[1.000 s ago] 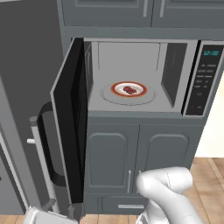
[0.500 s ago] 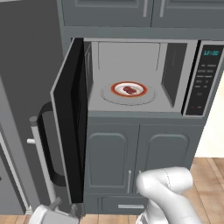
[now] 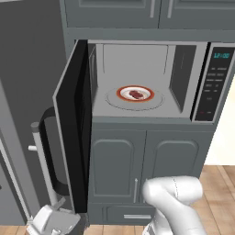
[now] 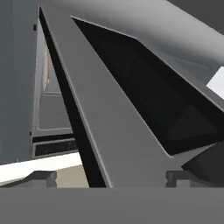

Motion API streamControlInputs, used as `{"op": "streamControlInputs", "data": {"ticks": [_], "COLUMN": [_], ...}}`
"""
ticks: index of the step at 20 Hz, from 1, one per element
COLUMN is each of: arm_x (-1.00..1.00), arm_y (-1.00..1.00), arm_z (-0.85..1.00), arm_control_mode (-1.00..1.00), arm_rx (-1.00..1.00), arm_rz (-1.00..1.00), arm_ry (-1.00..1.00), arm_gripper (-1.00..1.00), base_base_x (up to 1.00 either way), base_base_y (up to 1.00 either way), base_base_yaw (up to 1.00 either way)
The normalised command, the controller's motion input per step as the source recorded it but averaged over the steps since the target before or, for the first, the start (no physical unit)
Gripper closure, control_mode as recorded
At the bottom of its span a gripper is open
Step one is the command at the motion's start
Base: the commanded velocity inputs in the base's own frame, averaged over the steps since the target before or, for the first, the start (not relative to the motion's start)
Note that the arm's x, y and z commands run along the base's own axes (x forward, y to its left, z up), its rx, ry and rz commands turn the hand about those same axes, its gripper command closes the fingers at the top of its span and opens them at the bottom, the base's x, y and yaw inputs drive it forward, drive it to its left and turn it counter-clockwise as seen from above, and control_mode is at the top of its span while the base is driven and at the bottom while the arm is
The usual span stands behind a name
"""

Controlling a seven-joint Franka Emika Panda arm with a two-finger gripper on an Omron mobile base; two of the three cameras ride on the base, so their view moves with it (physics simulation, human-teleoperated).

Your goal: Transport the steak from the fridge to the microwave and turn on the microwave.

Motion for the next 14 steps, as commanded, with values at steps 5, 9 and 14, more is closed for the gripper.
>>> {"op": "streamControlInputs", "data": {"ticks": [5,9,14], "arm_x": [0.20,0.14,0.04], "arm_y": [0.00,0.00,-0.09], "arm_z": [0.10,0.13,0.28], "arm_control_mode": [-1.00,-1.00,-1.00], "arm_rx": [0.07,0.08,0.12], "arm_rz": [0.00,0.00,0.00], "arm_ry": [-0.10,-0.11,-0.10], "arm_gripper": [-1.00,-1.00,-1.00], "base_base_x": [0.00,0.00,0.00], "base_base_y": [0.00,0.00,0.00], "base_base_yaw": [0.00,0.00,0.00]}}
